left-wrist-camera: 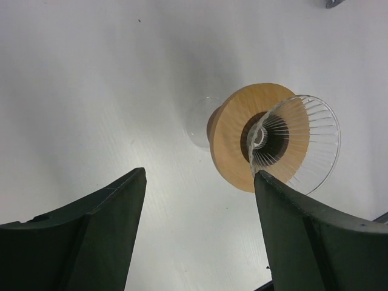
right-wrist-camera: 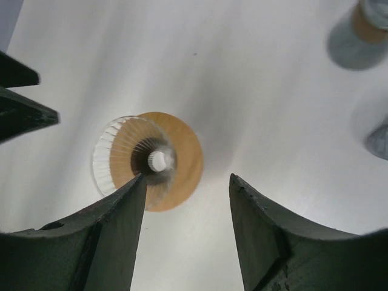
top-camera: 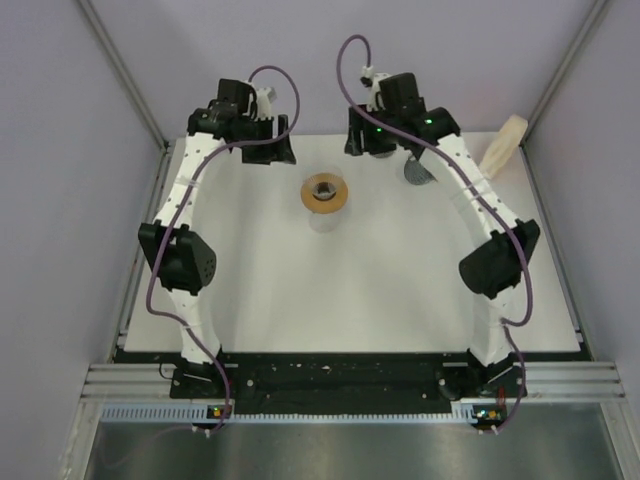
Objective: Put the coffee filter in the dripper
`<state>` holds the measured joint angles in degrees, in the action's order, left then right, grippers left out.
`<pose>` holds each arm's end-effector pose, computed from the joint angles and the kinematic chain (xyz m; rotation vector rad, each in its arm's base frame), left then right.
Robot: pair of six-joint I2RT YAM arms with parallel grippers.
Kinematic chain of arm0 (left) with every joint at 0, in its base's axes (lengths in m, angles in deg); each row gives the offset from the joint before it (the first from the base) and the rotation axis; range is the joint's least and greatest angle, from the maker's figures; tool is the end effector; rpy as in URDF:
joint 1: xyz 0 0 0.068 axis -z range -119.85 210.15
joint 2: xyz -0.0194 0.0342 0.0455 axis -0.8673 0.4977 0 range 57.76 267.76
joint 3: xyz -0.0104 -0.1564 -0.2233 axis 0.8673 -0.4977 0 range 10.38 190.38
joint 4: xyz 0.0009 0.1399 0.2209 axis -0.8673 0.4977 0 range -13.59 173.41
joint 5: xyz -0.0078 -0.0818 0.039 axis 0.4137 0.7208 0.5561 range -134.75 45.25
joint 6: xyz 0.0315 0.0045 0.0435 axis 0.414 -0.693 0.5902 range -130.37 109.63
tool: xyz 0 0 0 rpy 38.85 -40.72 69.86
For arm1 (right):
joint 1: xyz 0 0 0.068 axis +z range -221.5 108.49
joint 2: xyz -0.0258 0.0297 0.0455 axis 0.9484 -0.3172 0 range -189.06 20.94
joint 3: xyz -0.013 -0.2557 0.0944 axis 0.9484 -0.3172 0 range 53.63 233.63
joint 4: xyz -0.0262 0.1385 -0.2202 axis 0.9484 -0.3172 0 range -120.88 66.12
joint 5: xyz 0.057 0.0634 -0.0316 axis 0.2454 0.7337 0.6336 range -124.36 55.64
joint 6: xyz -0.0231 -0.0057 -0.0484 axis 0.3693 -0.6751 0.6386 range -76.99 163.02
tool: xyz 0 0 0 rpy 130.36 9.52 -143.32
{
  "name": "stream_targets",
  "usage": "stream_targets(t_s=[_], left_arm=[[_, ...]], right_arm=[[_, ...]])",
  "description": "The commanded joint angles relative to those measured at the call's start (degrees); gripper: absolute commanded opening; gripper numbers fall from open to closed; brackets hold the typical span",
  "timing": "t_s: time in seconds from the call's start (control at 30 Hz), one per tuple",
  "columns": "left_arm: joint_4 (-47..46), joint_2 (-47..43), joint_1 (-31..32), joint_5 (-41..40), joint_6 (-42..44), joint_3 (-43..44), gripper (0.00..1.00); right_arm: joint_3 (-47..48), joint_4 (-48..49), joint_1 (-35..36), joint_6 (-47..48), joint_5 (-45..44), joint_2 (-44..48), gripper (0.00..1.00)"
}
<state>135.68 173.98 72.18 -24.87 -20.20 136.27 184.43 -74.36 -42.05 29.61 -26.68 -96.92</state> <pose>0.4256 -0.1032 0.3688 0.2049 2.4464 -0.5924 0.3942 0.2280 0.3937 -0.3922 2.2433 0.5520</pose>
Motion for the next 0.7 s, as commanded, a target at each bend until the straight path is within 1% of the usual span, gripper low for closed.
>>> stream_targets(t_s=[0.0,0.03,0.07,0.13,0.2,0.27,0.37,0.47,0.53,0.6,0.67], left_arm=[[-0.90,-9.07,-1.57,-2.91,5.77,-2.29,0.78],[-1.25,-10.48,-1.66,-4.13,7.00,-3.88,0.78],[-2.39,-12.06,-1.75,-5.36,7.97,-6.33,0.78],[-5.11,-15.22,-2.01,-7.56,9.30,-11.86,0.78],[-8.01,-17.69,-2.28,-9.67,11.58,-17.40,0.79],[-10.04,-19.54,-2.71,-11.79,12.28,-21.98,0.79],[-12.59,-21.65,-3.50,-12.15,13.16,-27.61,0.79],[-14.17,-22.62,-4.21,-11.36,13.69,-30.95,0.79],[-14.27,-22.88,-4.65,-11.09,14.13,-31.66,0.78],[-14.18,-22.97,-5.00,-11.09,14.48,-31.93,0.78],[-13.92,-23.06,-5.26,-10.92,14.57,-31.93,0.78]], right_arm=[[-5.27,4.94,-6.67,4.00,-7.50,15.10,0.55],[-7.64,6.60,-8.34,4.35,-10.12,17.03,0.54],[-10.37,8.01,-10.62,4.27,-11.36,18.71,0.51],[-14.86,11.18,-15.02,3.48,-12.25,21.09,0.47],[-18.90,14.78,-19.24,3.13,-14.35,21.97,0.44],[-21.37,17.16,-23.11,2.43,-16.46,21.01,0.44],[-22.96,20.06,-28.12,-0.73,-17.96,18.38,0.47],[-25.15,25.32,-33.92,-4.50,-20.16,15.04,0.48],[-24.64,27.18,-37.17,-8.19,-19.81,12.14,0.52],[-23.06,27.89,-38.76,-10.58,-20.51,9.33,0.56],[-22.17,29.46,-39.21,-11.46,-23.31,6.96,0.58]])
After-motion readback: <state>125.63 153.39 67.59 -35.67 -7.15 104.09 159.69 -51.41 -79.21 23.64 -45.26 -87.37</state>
